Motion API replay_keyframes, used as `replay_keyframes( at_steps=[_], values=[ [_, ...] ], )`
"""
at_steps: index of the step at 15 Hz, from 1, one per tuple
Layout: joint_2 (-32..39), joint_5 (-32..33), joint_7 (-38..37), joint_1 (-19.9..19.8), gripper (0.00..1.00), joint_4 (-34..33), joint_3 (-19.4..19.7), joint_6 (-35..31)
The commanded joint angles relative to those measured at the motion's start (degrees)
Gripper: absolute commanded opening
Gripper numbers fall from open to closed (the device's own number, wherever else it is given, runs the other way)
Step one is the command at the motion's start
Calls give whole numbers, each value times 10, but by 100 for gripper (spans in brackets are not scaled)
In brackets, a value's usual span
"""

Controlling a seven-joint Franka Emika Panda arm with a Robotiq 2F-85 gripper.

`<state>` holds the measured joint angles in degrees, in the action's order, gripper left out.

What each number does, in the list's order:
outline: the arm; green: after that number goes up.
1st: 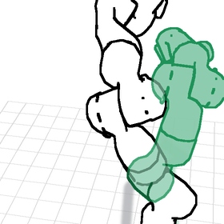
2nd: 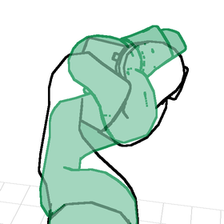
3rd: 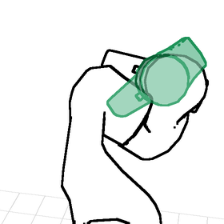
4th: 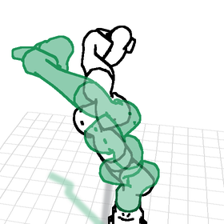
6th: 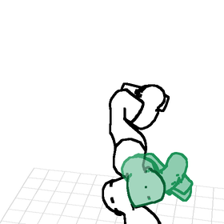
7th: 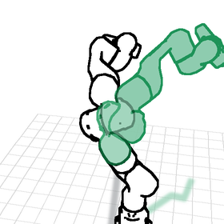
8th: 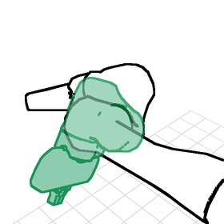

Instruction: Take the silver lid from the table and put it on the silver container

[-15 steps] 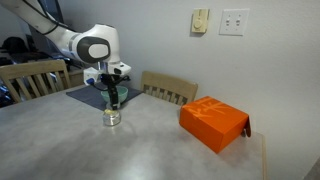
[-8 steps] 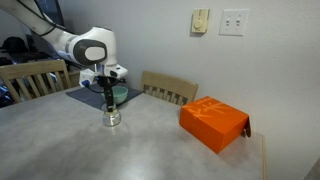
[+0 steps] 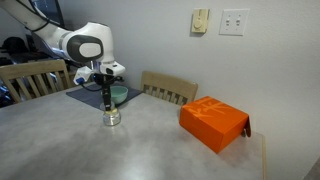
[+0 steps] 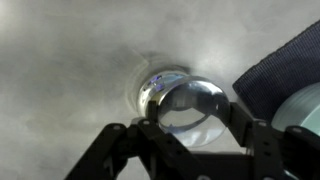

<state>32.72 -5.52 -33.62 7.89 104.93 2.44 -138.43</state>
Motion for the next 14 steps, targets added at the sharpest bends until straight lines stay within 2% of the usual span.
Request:
replay_keyframes(
  at_steps=[1, 14],
  values=[
    [-35, -8, -5, -1, 44, 45, 8, -19],
    [2, -1, -5, 1, 44, 12, 11, -1]
  ],
)
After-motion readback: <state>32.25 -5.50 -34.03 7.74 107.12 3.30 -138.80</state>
